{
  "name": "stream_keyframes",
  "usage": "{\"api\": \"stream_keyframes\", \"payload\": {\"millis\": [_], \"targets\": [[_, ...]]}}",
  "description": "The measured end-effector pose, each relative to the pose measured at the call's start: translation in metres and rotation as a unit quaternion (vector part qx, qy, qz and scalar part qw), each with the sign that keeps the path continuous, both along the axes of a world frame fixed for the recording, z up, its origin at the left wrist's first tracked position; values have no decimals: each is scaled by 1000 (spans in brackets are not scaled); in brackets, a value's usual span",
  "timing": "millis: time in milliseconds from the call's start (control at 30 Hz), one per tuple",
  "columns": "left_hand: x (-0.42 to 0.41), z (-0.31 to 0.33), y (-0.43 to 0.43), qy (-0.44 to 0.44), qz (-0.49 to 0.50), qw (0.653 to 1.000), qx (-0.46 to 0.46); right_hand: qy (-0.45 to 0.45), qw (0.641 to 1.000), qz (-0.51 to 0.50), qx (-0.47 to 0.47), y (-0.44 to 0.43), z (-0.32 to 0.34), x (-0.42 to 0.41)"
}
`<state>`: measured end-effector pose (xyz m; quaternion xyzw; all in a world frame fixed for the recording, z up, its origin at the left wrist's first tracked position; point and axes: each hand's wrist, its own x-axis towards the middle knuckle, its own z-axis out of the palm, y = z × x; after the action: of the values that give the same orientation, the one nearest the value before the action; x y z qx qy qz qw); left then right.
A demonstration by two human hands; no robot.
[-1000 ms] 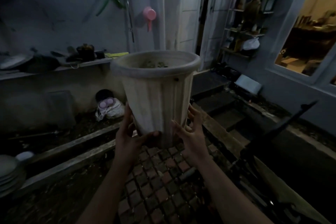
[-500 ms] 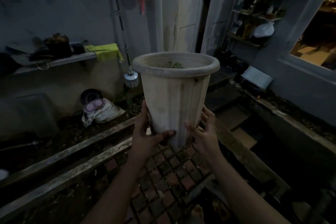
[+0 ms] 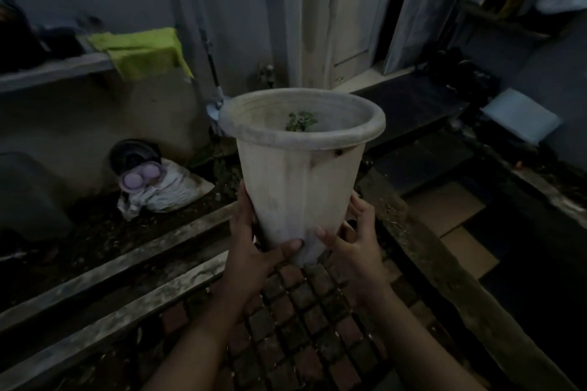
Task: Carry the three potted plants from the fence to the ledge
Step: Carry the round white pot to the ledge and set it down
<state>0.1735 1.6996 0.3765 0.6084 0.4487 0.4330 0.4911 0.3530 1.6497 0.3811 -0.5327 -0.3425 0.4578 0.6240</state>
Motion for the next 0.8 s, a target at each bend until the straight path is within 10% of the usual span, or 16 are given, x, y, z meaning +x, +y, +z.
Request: {"api": "stream_keyframes", "payload": {"millis": [467, 800], "targets": [[43, -484, 166, 15, -53, 998, -1, -66, 997, -42, 8, 143, -490, 29], [77, -696, 187, -32, -68, 997, 17, -84, 993, -72, 27, 160, -687, 52]]}}
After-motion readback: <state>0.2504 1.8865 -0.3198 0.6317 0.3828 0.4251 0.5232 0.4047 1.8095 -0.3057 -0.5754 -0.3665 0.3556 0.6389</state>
